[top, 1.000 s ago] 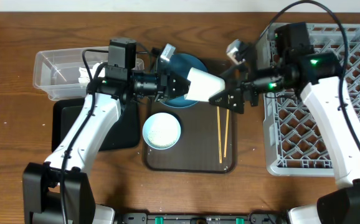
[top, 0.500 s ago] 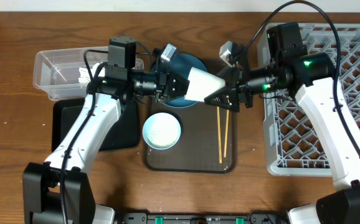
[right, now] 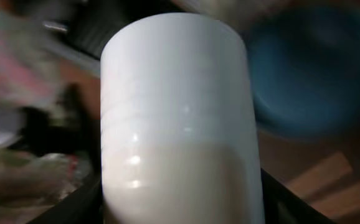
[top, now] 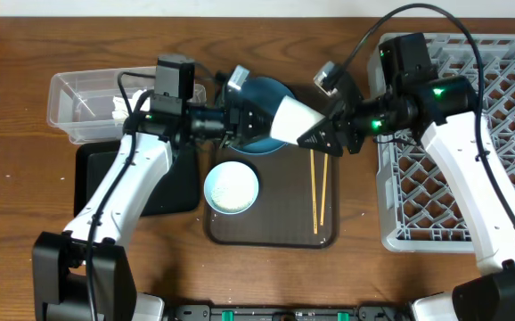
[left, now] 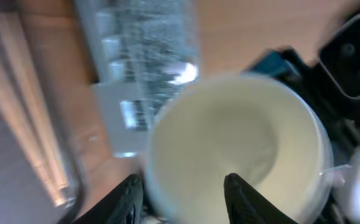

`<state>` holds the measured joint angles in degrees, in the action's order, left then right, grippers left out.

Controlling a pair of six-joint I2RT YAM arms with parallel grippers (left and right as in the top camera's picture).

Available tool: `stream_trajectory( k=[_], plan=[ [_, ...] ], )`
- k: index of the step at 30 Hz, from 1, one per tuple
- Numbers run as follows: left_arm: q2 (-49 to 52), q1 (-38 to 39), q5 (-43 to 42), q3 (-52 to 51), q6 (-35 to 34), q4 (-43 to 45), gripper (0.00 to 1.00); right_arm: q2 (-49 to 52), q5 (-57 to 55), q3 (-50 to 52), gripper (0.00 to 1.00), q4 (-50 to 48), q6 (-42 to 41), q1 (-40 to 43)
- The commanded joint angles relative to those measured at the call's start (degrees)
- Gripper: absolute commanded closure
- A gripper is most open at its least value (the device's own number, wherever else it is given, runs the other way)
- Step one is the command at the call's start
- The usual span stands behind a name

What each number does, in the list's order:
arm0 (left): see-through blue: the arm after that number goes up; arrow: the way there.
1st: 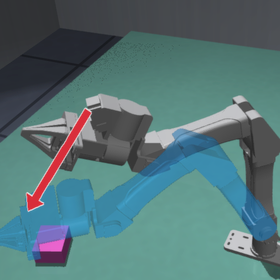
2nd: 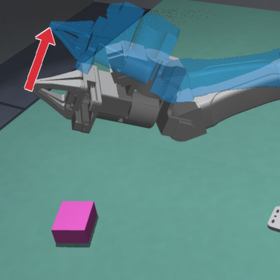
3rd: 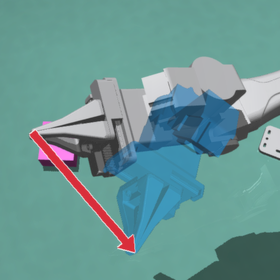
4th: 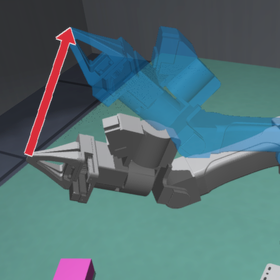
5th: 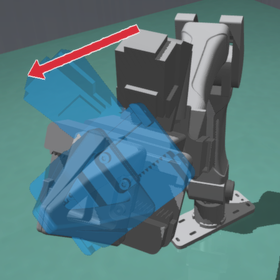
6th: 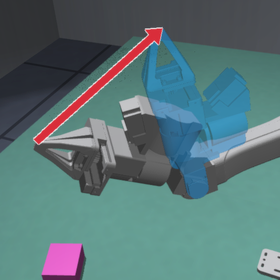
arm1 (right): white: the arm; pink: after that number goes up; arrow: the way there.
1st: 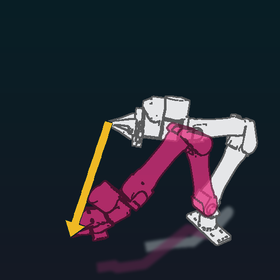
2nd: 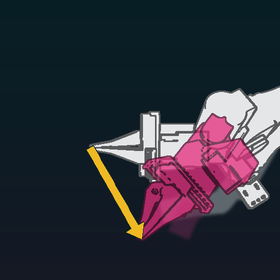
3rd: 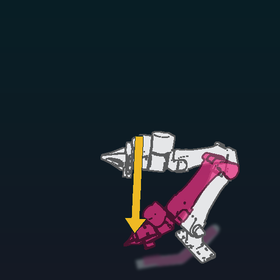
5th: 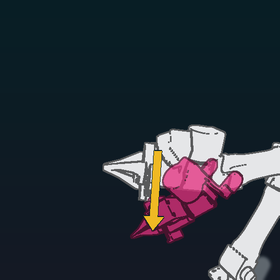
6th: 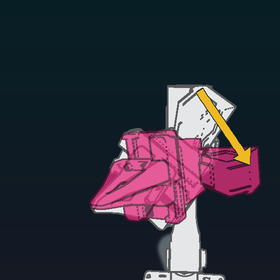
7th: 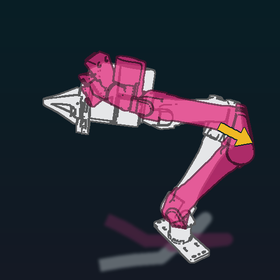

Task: Sort waste into correct bins and load items into the dishwasher rack
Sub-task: 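Hand the white cup from the left gripper to the right gripper, then place the white cup in the dish rack with the right gripper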

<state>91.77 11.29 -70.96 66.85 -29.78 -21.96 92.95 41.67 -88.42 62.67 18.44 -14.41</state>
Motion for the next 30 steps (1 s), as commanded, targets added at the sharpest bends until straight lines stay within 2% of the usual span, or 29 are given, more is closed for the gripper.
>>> stream_trajectory(
  k=[1, 4, 8, 12, 15, 22, 30],
  plan=[
    [-0.4, 0.3, 17.3, 0.2, 10.1, -8.4, 0.51, -1.0, -19.0, -0.2, 0.67, 0.8, -10.7, 2.2],
    [-1.3, 0.2, 32.6, 0.2, 14.1, -17.8, 0.5, -2.5, -25.5, -0.9, 0.7, 3.2, -15.8, 5.8],
    [-4.8, -0.1, 48.3, 0.2, 16.2, -26.8, 0.5, -4.3, -31.9, -3.3, 0.73, 8.1, -19.8, 14.1],
    [-10.7, -0.1, 62.4, 0.2, 16.3, -31.0, 0.5, -4.3, -35.9, -5.9, 0.73, 13.0, -20.2, 22.9],
    [-14.7, -0.1, 68.8, 0.2, 16.2, -31.6, 0.5, -4.2, -39.8, -6.1, 0.75, 15.9, -22.2, 29.3],
    [-18.9, -0.1, 70.6, 0.2, 16.2, -31.6, 0.5, -2.7, -43.4, -5.3, 0.75, 20.8, -24.2, 40.6],
    [-18.8, -0.1, 70.5, 0.2, 16.0, -31.8, 0.5, 0.1, -47.8, -0.6, 0.75, 19.7, -26.6, 46.0]
  ],
)
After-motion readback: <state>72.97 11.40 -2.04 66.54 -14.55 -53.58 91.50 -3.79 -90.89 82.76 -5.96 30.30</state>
